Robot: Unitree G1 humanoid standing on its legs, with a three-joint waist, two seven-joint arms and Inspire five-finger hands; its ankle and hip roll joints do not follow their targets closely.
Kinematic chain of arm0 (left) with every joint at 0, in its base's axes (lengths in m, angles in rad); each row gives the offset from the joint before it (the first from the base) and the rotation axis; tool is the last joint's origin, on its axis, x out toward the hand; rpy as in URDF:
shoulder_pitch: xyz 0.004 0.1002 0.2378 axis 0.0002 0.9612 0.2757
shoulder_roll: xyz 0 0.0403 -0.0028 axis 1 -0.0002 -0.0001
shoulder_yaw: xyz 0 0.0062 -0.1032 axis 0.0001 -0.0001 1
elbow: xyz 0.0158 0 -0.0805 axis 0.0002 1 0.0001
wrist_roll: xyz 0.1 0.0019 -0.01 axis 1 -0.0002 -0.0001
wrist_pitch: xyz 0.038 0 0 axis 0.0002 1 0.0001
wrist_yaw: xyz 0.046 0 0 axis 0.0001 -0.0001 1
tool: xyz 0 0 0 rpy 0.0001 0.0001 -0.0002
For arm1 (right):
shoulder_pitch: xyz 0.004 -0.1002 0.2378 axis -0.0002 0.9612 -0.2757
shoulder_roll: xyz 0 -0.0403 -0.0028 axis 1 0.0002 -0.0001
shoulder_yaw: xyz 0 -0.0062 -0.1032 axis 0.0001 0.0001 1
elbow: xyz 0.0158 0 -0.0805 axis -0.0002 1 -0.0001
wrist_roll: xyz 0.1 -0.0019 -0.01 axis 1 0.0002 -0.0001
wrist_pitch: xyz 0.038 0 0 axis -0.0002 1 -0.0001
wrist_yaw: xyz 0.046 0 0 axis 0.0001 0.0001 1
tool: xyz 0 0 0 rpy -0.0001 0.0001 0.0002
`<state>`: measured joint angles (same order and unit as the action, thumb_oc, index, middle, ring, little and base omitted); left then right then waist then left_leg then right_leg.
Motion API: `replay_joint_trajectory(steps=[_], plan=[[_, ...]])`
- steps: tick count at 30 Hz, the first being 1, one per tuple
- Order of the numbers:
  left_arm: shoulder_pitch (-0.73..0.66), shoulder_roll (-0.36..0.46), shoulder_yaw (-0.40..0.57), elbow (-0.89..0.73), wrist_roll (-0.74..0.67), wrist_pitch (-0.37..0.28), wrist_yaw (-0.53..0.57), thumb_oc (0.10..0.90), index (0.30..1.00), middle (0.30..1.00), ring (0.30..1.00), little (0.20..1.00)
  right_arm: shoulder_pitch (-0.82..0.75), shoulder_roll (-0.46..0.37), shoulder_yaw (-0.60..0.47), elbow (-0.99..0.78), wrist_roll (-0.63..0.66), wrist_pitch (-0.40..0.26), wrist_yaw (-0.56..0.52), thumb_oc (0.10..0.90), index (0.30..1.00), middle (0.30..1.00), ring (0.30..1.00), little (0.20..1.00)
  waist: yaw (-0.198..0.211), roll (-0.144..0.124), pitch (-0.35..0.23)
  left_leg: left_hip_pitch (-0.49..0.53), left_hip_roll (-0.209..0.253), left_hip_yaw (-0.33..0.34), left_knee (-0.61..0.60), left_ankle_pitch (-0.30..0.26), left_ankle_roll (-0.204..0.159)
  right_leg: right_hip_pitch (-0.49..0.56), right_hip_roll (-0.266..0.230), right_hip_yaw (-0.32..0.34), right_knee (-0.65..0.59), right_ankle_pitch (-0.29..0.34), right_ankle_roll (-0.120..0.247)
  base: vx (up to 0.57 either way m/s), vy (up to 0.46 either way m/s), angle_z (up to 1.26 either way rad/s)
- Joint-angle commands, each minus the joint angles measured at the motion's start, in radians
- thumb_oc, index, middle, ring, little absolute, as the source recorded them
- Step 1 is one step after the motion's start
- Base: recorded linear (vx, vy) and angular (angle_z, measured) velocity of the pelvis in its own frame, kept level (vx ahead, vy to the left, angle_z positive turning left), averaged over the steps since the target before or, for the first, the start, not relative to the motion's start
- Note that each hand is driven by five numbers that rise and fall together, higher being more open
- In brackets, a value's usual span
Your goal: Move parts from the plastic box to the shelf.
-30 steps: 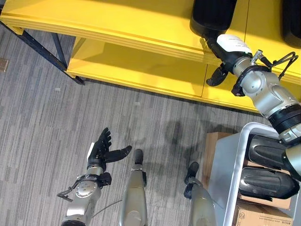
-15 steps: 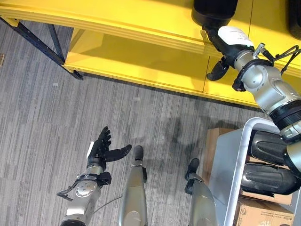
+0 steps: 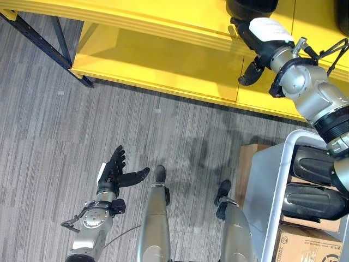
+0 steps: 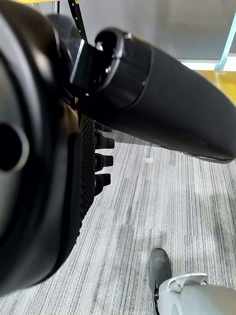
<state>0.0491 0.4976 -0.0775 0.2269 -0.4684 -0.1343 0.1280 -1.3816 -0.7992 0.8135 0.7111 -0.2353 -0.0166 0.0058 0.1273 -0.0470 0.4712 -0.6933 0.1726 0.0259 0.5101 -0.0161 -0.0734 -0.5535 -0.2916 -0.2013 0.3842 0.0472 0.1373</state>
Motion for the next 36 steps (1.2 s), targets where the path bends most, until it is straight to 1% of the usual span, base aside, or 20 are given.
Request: replay_joint_trajectory(steps=[1,7,8,19,22,23,24,26,27,28,29,30,31,33,34,36], plan=[[0.018,0.051,-0.005,-0.071,-0.033,-0.094,0.014,0.900,1.000,1.000,1.000,1.000,-0.153,-0.073,0.018,-0.010,0.006,-0.022,-0.067,0.900,1.000,1.000,1.000,1.000,0.011,0.010,-0.079,0.038,0.029,-0.073,0.015,-0.094,-0.043,-0.022,-0.003,0.017,0.098,-0.087,-0.004,0.00,0.000,0.00],[0.029,0.058,-0.001,-0.073,-0.041,-0.097,0.008,0.900,1.000,1.000,1.000,1.000,-0.188,-0.082,0.044,0.028,0.018,-0.024,-0.066,0.900,1.000,1.000,1.000,1.000,0.016,0.011,-0.082,0.031,0.032,-0.076,0.017,-0.091,-0.045,-0.031,0.002,0.016,0.102,-0.087,-0.005,0.01,-0.007,0.00],[0.033,0.059,-0.001,-0.072,-0.042,-0.097,0.006,0.900,1.000,1.000,1.000,1.000,-0.188,-0.084,0.045,0.032,0.021,-0.025,-0.066,0.900,1.000,1.000,1.000,1.000,0.017,0.013,-0.086,0.044,0.038,-0.079,0.022,-0.120,-0.052,-0.023,0.006,0.019,0.114,-0.114,0.003,0.08,-0.025,0.01],[0.030,0.066,-0.002,-0.068,-0.044,-0.095,0.000,0.900,1.000,1.000,1.000,1.000,-0.226,-0.089,0.073,0.094,0.046,-0.025,-0.068,0.900,1.000,1.000,1.000,1.000,0.015,0.010,-0.091,0.051,0.043,-0.078,0.000,-0.106,-0.057,-0.020,0.012,0.013,0.107,-0.115,0.000,0.01,-0.003,0.00],[0.030,0.067,-0.004,-0.069,-0.043,-0.095,-0.002,0.900,1.000,1.000,1.000,1.000,-0.222,-0.088,0.069,0.103,0.056,-0.026,-0.069,0.900,1.000,1.000,1.000,1.000,0.014,0.010,-0.090,0.058,0.044,-0.078,-0.011,-0.100,-0.058,-0.014,0.014,0.013,0.100,-0.112,0.000,-0.02,-0.003,0.00],[0.028,0.066,-0.004,-0.067,-0.044,-0.094,-0.003,0.900,1.000,1.000,1.000,1.000,-0.224,-0.089,0.072,0.101,0.056,-0.025,-0.067,0.900,1.000,1.000,1.000,1.000,0.012,0.007,-0.088,0.049,0.040,-0.076,-0.026,-0.067,-0.052,-0.023,0.012,0.010,0.083,-0.083,-0.007,0.00,0.000,0.00],[0.029,0.066,-0.005,-0.065,-0.044,-0.094,-0.004,0.900,1.000,1.000,1.000,1.000,-0.222,-0.088,0.072,0.100,0.056,-0.025,-0.068,0.900,1.000,1.000,1.000,1.000,0.012,0.009,-0.090,0.063,0.045,-0.077,-0.023,-0.094,-0.058,-0.013,0.015,0.013,0.092,-0.107,0.000,0.00,0.000,0.00],[0.031,0.067,-0.003,-0.065,-0.043,-0.092,-0.005,0.900,1.000,1.000,1.000,1.000,-0.218,-0.092,0.072,0.098,0.060,-0.026,-0.066,0.900,1.000,1.000,1.000,1.000,0.012,0.008,-0.091,0.071,0.046,-0.076,-0.045,-0.083,-0.059,-0.008,0.017,0.010,0.077,-0.102,0.001,0.01,-0.016,0.01],[0.029,0.068,-0.003,-0.065,-0.043,-0.093,-0.005,0.900,1.000,1.000,1.000,1.000,-0.219,-0.092,0.071,0.098,0.060,-0.025,-0.066,0.900,1.000,1.000,1.000,1.000,0.012,0.007,-0.087,0.060,0.041,-0.073,-0.050,-0.055,-0.053,-0.016,0.014,0.007,0.067,-0.077,-0.006,-0.06,-0.014,-0.03],[0.032,0.068,-0.003,-0.065,-0.042,-0.094,-0.007,0.900,1.000,1.000,1.000,1.000,-0.214,-0.092,0.067,0.098,0.064,-0.024,-0.069,0.900,1.000,1.000,1.000,1.000,0.012,0.004,-0.086,0.070,0.041,-0.070,-0.074,-0.046,-0.053,-0.009,0.016,0.004,0.051,-0.070,-0.004,0.00,0.000,0.00],[0.033,0.069,-0.003,-0.067,-0.042,-0.094,-0.006,0.900,1.000,1.000,1.000,1.000,-0.211,-0.092,0.069,0.096,0.064,-0.025,-0.067,0.900,1.000,1.000,1.000,1.000,0.013,0.004,-0.090,0.084,0.045,-0.073,-0.077,-0.070,-0.060,0.004,0.021,0.006,0.052,-0.093,0.004,0.02,-0.037,0.00],[0.031,0.070,-0.002,-0.067,-0.043,-0.093,-0.006,0.900,1.000,1.000,1.000,1.000,-0.207,-0.095,0.065,0.093,0.068,-0.025,-0.068,0.900,1.000,1.000,1.000,1.000,0.013,0.002,-0.086,0.075,0.042,-0.070,-0.090,-0.038,-0.054,-0.002,0.018,0.000,0.038,-0.066,-0.003,0.00,0.000,0.00],[0.031,0.068,-0.002,-0.066,-0.043,-0.094,-0.006,0.900,1.000,1.000,1.000,1.000,-0.206,-0.097,0.063,0.093,0.069,-0.025,-0.068,0.900,1.000,1.000,1.000,1.000,0.013,0.002,-0.086,0.077,0.041,-0.070,-0.097,-0.034,-0.055,0.001,0.018,-0.001,0.030,-0.063,-0.002,-0.07,-0.009,0.00],[0.031,0.068,-0.002,-0.066,-0.043,-0.092,-0.006,0.900,1.000,1.000,1.000,1.000,-0.204,-0.102,0.063,0.090,0.073,-0.026,-0.067,0.900,1.000,1.000,1.000,1.000,0.012,0.001,-0.084,0.077,0.041,-0.069,-0.104,-0.029,-0.055,0.002,0.018,-0.002,0.023,-0.060,-0.001,0.04,-0.011,0.00],[0.031,0.068,-0.003,-0.065,-0.041,-0.093,-0.005,0.900,1.000,1.000,1.000,1.000,-0.202,-0.101,0.064,0.091,0.075,-0.026,-0.068,0.900,1.000,1.000,1.000,1.000,0.013,0.002,-0.087,0.088,0.045,-0.072,-0.103,-0.053,-0.062,0.010,0.021,0.000,0.029,-0.082,0.006,0.09,-0.023,0.02],[0.032,0.068,-0.002,-0.066,-0.041,-0.092,-0.004,0.900,1.000,1.000,1.000,1.000,-0.202,-0.103,0.067,0.094,0.076,-0.027,-0.066,0.900,1.000,1.000,1.000,1.000,0.015,0.002,-0.087,0.088,0.045,-0.072,-0.114,-0.047,-0.063,0.011,0.021,-0.003,0.022,-0.079,0.007,0.01,-0.010,0.01]])
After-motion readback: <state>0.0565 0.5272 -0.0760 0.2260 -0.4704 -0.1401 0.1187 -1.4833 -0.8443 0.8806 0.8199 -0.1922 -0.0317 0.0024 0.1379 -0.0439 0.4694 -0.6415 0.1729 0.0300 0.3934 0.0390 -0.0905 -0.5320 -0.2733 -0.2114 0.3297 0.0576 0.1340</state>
